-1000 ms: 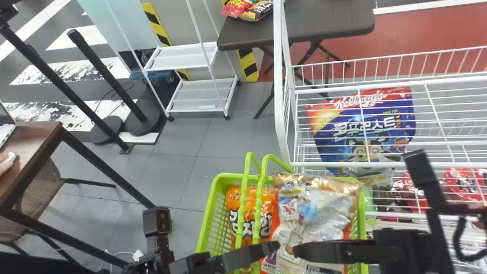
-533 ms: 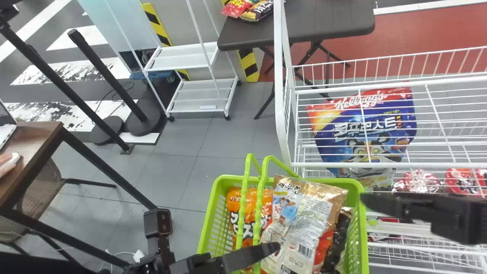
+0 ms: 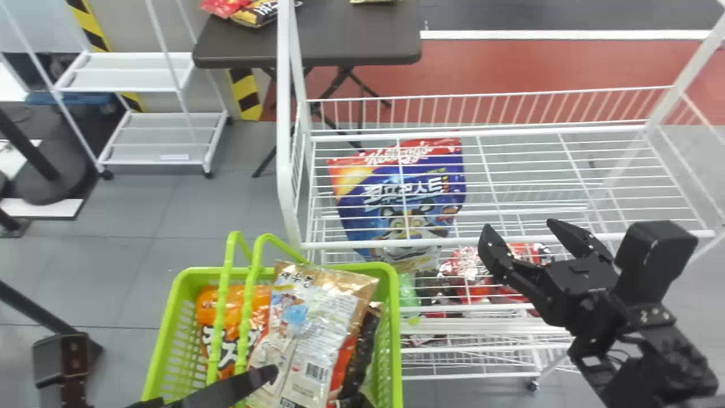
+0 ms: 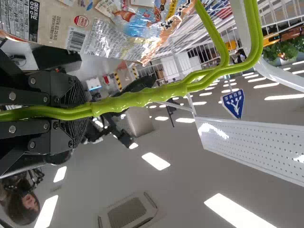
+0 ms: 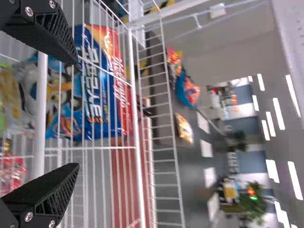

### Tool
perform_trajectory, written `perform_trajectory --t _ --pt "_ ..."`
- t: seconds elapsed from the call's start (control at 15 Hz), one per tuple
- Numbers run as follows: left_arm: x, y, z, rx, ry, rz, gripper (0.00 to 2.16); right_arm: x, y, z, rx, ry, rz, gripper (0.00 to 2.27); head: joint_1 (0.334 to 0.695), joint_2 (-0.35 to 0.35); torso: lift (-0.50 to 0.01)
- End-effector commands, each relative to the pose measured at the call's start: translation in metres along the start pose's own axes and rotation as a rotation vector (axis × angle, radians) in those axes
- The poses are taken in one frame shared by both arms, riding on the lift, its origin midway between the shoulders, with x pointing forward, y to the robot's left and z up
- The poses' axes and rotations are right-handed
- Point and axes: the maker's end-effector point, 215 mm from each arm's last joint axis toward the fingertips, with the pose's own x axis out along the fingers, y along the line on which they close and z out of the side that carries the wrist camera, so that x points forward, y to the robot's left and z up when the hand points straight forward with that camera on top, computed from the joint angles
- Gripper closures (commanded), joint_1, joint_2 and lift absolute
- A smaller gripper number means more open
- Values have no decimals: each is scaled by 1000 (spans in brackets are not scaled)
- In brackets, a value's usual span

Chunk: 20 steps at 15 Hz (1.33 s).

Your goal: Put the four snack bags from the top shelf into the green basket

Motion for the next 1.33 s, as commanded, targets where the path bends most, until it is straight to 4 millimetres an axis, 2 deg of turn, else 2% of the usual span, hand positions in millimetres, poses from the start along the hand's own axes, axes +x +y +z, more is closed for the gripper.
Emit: perform_trajectory --t 0.0,0.2,0.4,0.6,1.27 --pt "1 0 1 3 1 3 2148 -16 -8 9 -19 -67 -22 36 695 -10 -1" --pt "0 1 0 3 2 7 2148 -30 -15 5 -5 -91 -37 36 695 -44 -1" --pt "0 1 0 -2 3 5 2148 -35 -16 1 -5 -90 -41 36 695 -60 -1" --pt "-1 1 -1 -5 2 9 2148 -41 -14 7 -9 -116 -44 36 695 -65 -1" --pt "-4 1 -1 -9 8 15 2148 -39 -6 4 -10 -108 -47 36 695 -55 -1"
